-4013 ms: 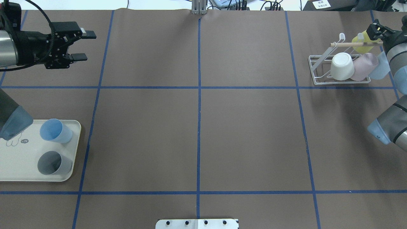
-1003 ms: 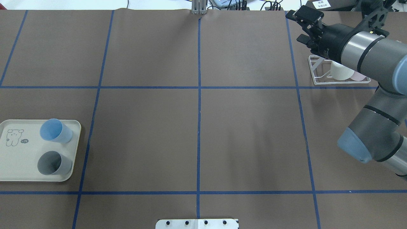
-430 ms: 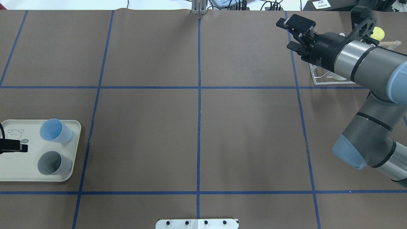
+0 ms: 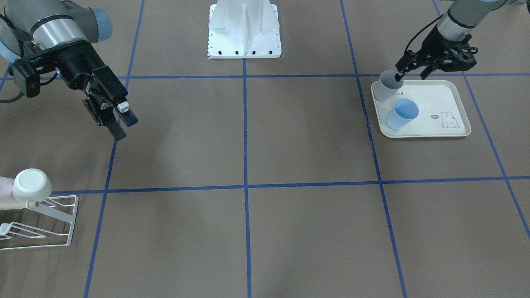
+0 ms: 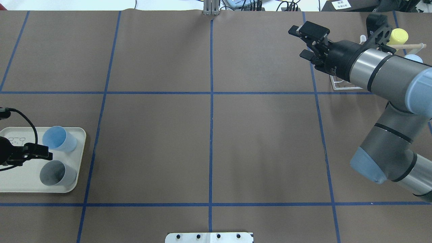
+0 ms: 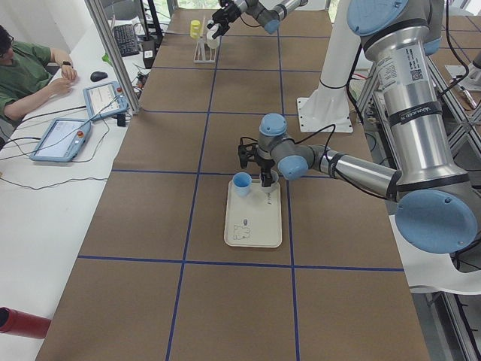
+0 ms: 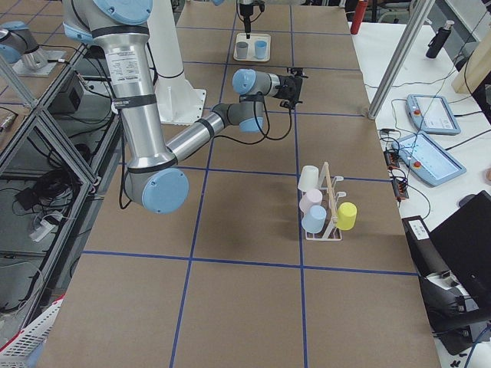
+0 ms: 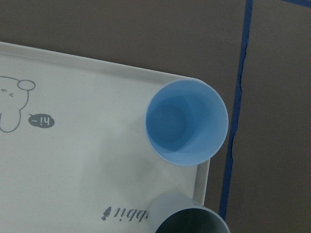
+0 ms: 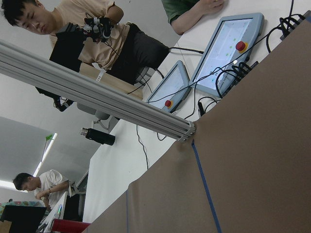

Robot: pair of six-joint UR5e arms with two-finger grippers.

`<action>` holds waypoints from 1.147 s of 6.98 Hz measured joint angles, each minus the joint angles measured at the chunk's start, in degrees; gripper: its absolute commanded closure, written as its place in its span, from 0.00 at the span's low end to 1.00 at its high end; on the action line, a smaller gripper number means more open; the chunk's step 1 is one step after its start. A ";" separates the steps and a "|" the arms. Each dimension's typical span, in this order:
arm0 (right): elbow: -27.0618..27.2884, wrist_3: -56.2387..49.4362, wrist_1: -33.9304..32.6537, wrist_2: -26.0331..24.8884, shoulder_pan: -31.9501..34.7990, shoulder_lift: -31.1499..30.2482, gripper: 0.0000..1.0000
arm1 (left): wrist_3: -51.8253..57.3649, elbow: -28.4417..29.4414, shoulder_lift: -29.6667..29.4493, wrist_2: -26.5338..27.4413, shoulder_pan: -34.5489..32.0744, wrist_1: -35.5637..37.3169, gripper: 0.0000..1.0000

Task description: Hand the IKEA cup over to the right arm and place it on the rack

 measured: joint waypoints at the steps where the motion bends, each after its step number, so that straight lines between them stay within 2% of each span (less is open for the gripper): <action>1: -0.02 0.03 0.00 -0.04 -0.22 -0.03 0.00 | 0.16 1.12 -0.49 -0.03 0.47 0.76 0.01; 4: -0.18 0.04 0.01 -0.01 -0.50 -0.05 0.00 | 0.28 2.63 -0.75 0.01 2.75 1.09 0.01; 5: -0.20 0.04 0.01 0.00 -0.54 -0.05 0.00 | 0.24 2.68 -0.70 0.01 3.65 1.09 0.21; 6: -0.26 0.02 0.01 0.01 -0.60 -0.05 0.00 | 0.23 2.86 -0.65 0.01 4.32 1.10 0.54; 7: -0.35 -0.02 0.01 0.01 -0.67 -0.05 0.00 | 0.20 3.24 -0.63 0.01 4.57 1.12 0.76; 8: -0.50 -0.04 0.01 0.01 -0.71 -0.05 0.00 | 0.16 3.61 -0.68 0.01 4.68 1.14 0.93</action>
